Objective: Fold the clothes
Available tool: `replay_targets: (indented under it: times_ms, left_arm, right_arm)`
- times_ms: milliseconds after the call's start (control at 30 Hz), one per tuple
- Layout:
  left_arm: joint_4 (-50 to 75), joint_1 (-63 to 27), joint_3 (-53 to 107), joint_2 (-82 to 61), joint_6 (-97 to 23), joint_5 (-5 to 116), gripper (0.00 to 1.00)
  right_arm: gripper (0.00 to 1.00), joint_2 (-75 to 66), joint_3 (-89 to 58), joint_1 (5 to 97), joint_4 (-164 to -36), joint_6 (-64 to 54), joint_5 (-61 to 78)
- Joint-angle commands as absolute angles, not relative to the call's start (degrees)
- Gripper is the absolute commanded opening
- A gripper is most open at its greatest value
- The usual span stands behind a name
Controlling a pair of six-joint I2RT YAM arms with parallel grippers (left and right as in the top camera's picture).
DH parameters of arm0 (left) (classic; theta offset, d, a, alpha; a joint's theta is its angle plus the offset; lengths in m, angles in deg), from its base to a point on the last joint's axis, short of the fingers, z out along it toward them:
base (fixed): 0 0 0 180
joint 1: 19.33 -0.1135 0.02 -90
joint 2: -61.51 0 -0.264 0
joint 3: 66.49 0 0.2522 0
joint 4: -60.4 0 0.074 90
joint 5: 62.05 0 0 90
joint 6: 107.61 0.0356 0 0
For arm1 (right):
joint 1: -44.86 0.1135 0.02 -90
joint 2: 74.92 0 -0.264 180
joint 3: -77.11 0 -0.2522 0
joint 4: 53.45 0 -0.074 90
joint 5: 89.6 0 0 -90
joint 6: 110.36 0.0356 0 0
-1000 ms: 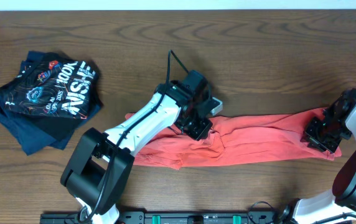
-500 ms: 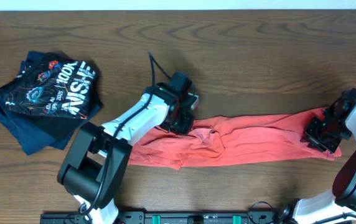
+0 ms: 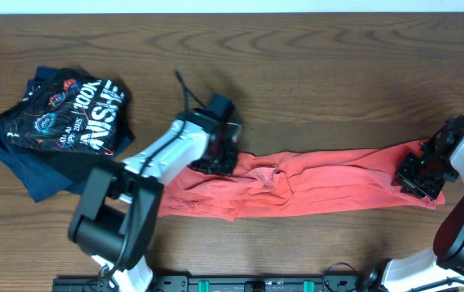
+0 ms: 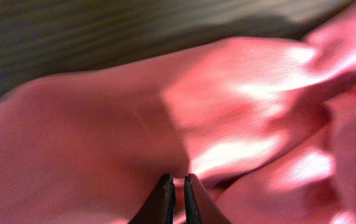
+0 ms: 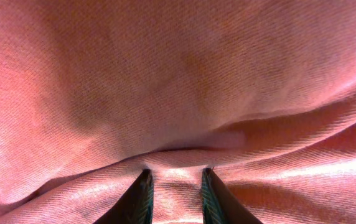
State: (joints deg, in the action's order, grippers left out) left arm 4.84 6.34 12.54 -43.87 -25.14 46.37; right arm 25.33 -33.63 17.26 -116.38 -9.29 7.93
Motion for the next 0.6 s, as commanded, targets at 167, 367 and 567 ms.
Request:
replay_targets:
  times_ms: [167, 367, 567]
  left_arm:
    - [-5.17, -4.15, 12.87, -37.49, -34.78, 45.21, 0.13]
    - [-6.64, -6.03, 10.99, -37.51, -35.67, 44.75, 0.14]
    - [1.05, -6.18, 4.39, -37.69, -36.15, 44.53, 0.25]
  right_arm:
    - [0.25, 24.74, -33.98, 18.31, -115.97, -9.29, 7.95]
    - [0.25, 24.74, -33.98, 18.31, -115.83, -9.27, 7.95]
    - [0.25, 24.74, -33.98, 18.31, -115.83, -9.27, 7.95]
